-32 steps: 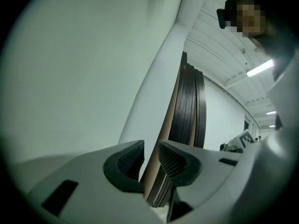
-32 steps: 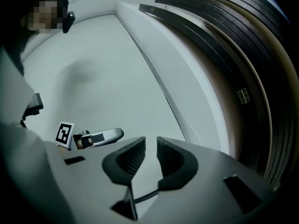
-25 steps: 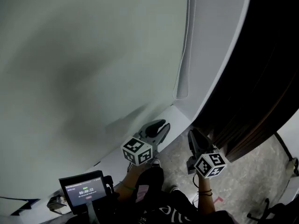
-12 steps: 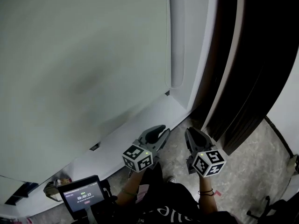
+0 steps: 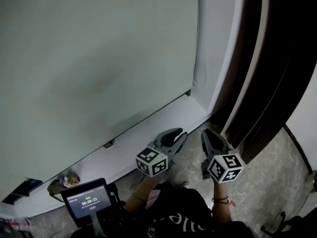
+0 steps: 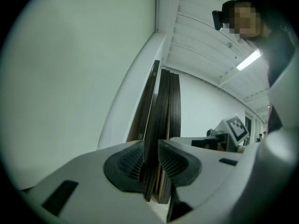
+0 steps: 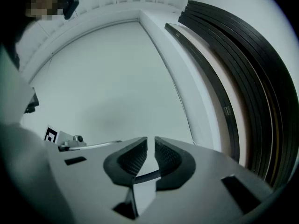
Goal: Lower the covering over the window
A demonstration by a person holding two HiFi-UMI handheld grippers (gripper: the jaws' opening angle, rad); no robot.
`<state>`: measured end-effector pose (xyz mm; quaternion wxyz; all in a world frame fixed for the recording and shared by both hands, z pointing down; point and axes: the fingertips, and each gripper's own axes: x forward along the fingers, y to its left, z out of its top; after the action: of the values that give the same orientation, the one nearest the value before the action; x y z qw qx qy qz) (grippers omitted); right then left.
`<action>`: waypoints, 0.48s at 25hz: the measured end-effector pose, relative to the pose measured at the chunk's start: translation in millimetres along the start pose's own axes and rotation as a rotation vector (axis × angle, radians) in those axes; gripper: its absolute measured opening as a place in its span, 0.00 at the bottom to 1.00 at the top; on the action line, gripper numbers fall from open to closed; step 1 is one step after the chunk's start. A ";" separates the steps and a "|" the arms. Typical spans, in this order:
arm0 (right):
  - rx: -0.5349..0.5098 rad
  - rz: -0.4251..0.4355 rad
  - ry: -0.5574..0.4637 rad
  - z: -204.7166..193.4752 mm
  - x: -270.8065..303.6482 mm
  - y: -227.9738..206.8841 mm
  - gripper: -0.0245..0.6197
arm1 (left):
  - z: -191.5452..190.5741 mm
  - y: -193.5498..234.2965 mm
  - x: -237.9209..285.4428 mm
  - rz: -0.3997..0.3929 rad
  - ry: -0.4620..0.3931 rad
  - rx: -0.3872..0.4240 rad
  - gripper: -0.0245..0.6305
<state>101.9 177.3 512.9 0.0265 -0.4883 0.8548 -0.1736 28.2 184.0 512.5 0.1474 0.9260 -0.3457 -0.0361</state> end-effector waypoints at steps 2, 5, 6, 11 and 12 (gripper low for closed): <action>-0.006 -0.008 -0.006 0.0 -1.9 -0.9 0.12 | -3.7 -1.1 1.7 -0.010 0.011 0.006 0.18; -0.006 -0.027 -0.010 -1.3 -6.1 -6.8 0.11 | -8.7 -9.6 6.3 -0.037 0.031 0.018 0.18; -0.002 -0.034 -0.015 -1.0 -7.7 -9.1 0.11 | -9.3 -13.5 8.6 -0.048 0.036 0.024 0.18; 0.035 -0.065 -0.021 -10.9 -12.8 -3.6 0.09 | -11.1 -21.5 5.2 -0.085 0.052 0.026 0.18; 0.037 -0.067 -0.017 -16.1 -8.9 12.0 0.08 | -8.8 -15.7 -9.5 -0.088 0.050 0.021 0.18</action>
<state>93.2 194.7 522.9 0.0371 -0.5176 0.8343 -0.1862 32.3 203.6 515.9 0.1444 0.9424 -0.3013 -0.0158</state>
